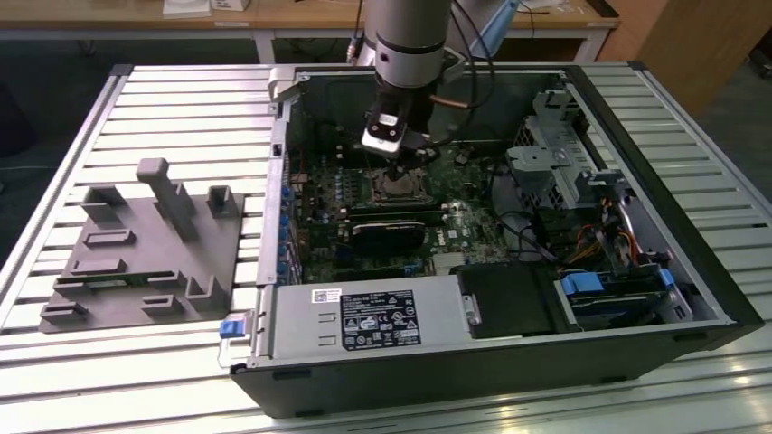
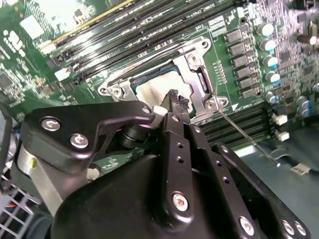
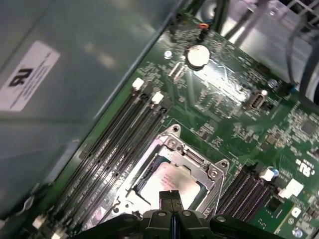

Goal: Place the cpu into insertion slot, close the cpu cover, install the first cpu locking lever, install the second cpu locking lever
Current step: 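Install the first cpu locking lever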

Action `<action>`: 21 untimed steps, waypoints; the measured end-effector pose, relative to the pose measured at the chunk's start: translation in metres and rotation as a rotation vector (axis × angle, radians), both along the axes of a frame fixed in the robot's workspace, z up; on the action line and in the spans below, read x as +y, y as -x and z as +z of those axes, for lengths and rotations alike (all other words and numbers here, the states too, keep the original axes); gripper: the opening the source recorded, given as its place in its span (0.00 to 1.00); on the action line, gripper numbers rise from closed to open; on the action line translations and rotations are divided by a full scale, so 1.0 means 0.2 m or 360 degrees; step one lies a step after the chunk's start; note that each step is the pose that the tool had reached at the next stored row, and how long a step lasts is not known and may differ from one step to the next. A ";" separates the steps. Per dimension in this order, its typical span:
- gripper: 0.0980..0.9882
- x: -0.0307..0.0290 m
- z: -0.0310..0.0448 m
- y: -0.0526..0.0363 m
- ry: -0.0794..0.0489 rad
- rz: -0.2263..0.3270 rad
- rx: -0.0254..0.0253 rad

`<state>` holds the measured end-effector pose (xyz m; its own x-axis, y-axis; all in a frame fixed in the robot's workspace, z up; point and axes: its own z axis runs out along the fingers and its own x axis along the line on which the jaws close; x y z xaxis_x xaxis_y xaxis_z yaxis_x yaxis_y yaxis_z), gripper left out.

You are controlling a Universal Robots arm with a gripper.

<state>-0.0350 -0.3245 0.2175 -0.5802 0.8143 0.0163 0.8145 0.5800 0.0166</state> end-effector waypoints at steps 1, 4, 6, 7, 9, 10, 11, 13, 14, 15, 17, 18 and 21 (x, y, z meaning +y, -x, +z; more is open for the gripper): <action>0.01 0.000 0.000 0.000 0.0000 0.0027 0.00000; 0.01 0.000 0.000 0.000 0.0000 0.0103 0.00000; 0.01 0.000 0.000 0.000 0.0000 0.0158 0.00000; 0.01 0.000 0.000 0.000 0.0000 0.0189 0.00000; 0.01 0.000 0.000 0.000 0.0000 0.0246 0.00000; 0.01 0.000 -0.001 0.000 0.0000 0.0276 -0.00001; 0.01 0.000 -0.001 0.000 0.0000 0.0304 0.00000; 0.01 0.000 -0.001 0.000 0.0000 0.0361 0.00000; 0.01 0.000 -0.001 0.000 0.0000 0.0390 0.00000; 0.01 0.000 -0.001 0.000 0.0000 0.0419 0.00000; 0.01 0.000 -0.001 0.000 0.0000 0.0479 0.00000; 0.01 0.000 -0.001 0.000 0.0000 0.0507 0.00000; 0.01 0.000 -0.002 0.000 0.0000 0.0593 -0.00001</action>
<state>-0.0350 -0.3245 0.2172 -0.8369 0.5471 0.0163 0.5474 0.8367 0.0167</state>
